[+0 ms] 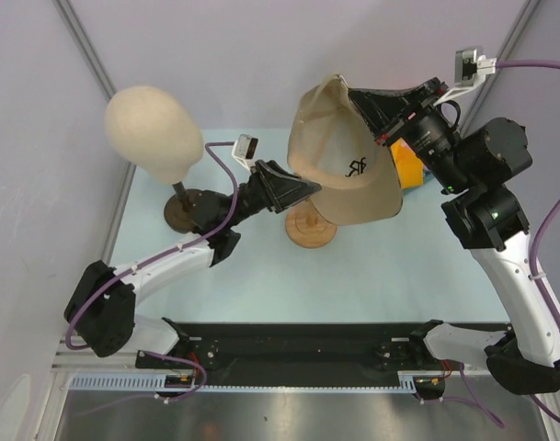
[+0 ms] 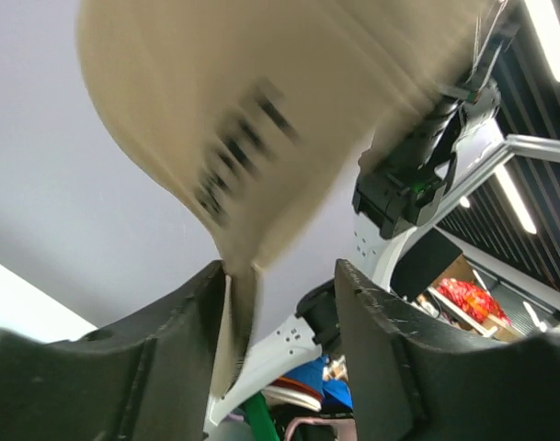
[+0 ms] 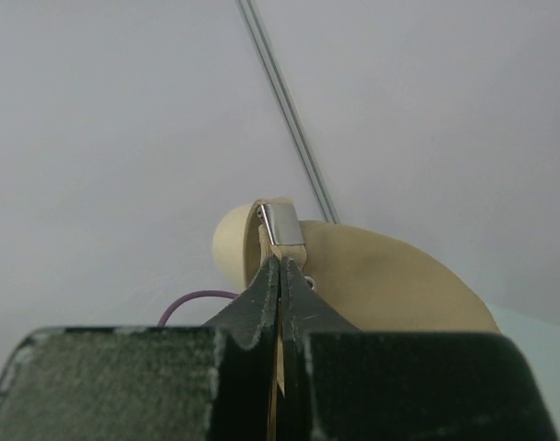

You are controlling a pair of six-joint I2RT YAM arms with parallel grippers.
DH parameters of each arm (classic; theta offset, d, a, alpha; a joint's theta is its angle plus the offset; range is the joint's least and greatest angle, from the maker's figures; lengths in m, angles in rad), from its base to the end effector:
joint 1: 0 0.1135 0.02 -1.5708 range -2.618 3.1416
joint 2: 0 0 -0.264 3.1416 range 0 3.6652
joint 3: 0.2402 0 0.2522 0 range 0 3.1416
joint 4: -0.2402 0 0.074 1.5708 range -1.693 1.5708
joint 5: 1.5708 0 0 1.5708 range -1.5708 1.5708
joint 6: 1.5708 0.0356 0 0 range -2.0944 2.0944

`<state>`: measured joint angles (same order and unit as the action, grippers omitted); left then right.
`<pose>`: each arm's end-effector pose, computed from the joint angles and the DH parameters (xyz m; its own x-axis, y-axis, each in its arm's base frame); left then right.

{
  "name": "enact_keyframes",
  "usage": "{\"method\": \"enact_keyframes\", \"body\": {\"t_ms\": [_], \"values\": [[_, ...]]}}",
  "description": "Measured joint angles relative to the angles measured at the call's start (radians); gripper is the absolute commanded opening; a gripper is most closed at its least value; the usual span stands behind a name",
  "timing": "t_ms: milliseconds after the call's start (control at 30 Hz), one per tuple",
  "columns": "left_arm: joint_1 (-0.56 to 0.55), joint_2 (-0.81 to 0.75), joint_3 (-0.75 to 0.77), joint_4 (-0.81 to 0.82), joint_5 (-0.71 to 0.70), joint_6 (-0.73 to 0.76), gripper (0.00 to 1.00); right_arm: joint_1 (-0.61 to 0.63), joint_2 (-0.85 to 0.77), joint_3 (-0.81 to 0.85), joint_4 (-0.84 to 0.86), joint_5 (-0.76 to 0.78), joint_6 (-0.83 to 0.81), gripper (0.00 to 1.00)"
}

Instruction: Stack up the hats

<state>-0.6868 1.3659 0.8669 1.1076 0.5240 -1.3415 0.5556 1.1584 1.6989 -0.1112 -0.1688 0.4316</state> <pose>0.2177 -0.2015 0.3674 -0.7433 -0.4809 -0.4651 0.6275 -0.2600 -0.7340 0.1604 0.1066 0.5783 0.0494 0.5161 -0.8551 -0.7381 0.5957 0.3169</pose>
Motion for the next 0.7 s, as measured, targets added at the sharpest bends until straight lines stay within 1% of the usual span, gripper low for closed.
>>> {"method": "enact_keyframes", "body": {"t_ms": [100,133,167,200,267,300,400,500,567,600,633,667,700], "values": [[-0.016,0.019,0.012,-0.012,0.01,0.007,0.4,-0.002,0.003,-0.009,0.002,-0.005,0.01,0.0],[-0.02,0.022,0.012,-0.016,0.012,0.008,0.3,-0.003,0.003,-0.011,0.002,-0.005,0.013,0.0],[-0.023,0.023,0.012,-0.022,0.015,0.011,0.24,-0.004,0.003,-0.013,0.004,-0.005,0.013,0.0],[-0.024,0.024,0.012,-0.027,0.016,0.015,0.13,-0.006,0.003,-0.013,0.005,-0.005,0.013,0.0],[-0.025,0.02,0.013,-0.063,0.029,0.035,0.03,-0.011,0.003,-0.014,0.006,-0.001,0.014,0.0],[-0.026,0.016,0.013,-0.095,0.034,0.056,0.0,-0.014,0.003,-0.016,0.008,0.001,0.014,0.0],[-0.029,-0.013,0.037,-0.277,0.021,0.156,0.0,-0.023,-0.006,-0.041,0.012,0.013,0.013,0.0],[-0.029,-0.081,0.128,-0.602,-0.063,0.345,0.0,-0.029,-0.02,-0.091,0.012,0.04,0.009,0.0],[-0.029,-0.122,0.196,-0.783,-0.134,0.456,0.0,-0.03,-0.026,-0.126,0.013,0.06,0.001,0.08],[-0.028,-0.142,0.23,-0.866,-0.17,0.507,0.0,-0.031,-0.027,-0.142,0.016,0.067,-0.003,0.19],[-0.028,-0.167,0.272,-0.971,-0.227,0.569,0.0,-0.031,-0.028,-0.16,0.018,0.073,-0.008,0.25],[-0.028,-0.181,0.303,-1.043,-0.265,0.614,0.0,-0.031,-0.029,-0.177,0.018,0.076,-0.012,0.34],[-0.028,-0.192,0.344,-1.126,-0.317,0.663,0.0,-0.031,-0.029,-0.193,0.02,0.078,-0.017,0.51]]}}
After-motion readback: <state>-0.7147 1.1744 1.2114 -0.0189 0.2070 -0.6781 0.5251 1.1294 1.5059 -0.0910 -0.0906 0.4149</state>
